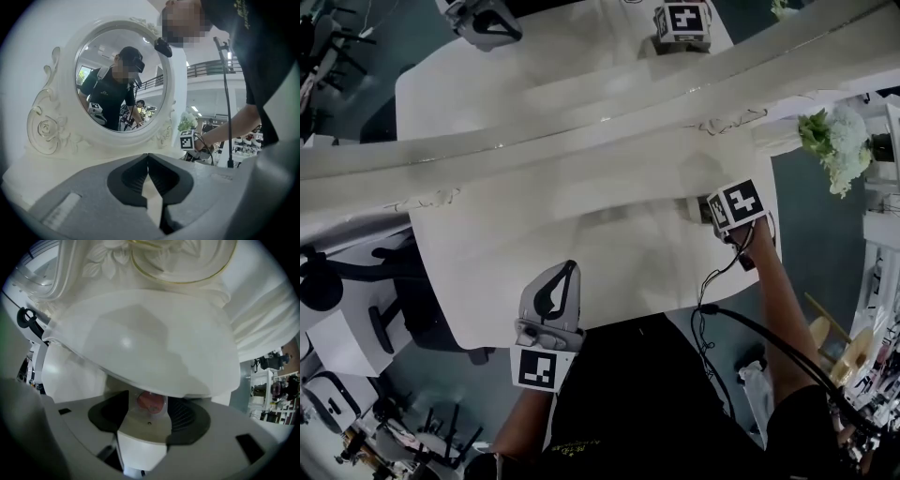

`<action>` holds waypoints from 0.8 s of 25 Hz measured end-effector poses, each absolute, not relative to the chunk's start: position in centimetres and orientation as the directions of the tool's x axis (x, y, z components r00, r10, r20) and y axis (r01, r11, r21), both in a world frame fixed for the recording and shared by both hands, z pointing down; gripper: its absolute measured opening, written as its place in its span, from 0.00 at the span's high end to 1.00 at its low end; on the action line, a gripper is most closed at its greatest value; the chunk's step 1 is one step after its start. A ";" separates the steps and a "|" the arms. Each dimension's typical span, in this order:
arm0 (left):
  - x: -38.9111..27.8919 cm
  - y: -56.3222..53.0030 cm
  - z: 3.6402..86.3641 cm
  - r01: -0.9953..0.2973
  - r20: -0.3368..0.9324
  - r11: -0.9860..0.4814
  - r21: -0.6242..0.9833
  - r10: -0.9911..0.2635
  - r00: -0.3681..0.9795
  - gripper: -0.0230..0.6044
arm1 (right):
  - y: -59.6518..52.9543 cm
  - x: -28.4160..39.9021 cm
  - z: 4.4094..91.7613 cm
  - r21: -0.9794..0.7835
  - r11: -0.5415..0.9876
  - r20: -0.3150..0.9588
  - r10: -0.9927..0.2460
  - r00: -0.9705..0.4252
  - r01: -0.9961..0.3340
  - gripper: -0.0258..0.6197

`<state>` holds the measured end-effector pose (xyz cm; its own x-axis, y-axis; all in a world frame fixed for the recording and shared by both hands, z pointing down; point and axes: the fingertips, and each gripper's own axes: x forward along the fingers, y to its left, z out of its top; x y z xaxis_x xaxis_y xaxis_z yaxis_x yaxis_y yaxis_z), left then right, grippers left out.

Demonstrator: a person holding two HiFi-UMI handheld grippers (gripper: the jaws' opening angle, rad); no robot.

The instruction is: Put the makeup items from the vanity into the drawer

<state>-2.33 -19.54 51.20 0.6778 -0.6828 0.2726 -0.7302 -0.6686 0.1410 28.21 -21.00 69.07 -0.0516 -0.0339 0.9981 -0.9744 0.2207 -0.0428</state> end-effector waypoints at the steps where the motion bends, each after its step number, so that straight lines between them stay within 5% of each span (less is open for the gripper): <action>1: -2.5 -19.5 51.1 -0.731 0.270 -0.668 0.139 -0.685 0.677 0.93 | -21.1 28.1 68.5 -0.044 0.212 0.997 -0.058 -0.058 -0.976 0.56; 13: -2.5 -19.1 46.8 -0.730 0.180 -0.680 0.070 -0.711 0.680 0.93 | -21.2 24.1 57.7 -0.076 0.248 0.916 -0.366 -0.166 -0.966 0.55; 20: -3.3 -17.6 43.2 -0.741 0.106 -0.671 0.035 -0.734 0.670 0.93 | -19.8 20.0 46.2 -0.007 0.320 0.659 -0.711 -0.245 -0.947 0.55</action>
<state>-3.32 -17.63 43.18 0.6705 -0.7343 0.1064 -0.7405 -0.6711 0.0349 19.99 -19.84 46.21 -0.2446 -0.7109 0.6593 -0.9475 0.3198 -0.0066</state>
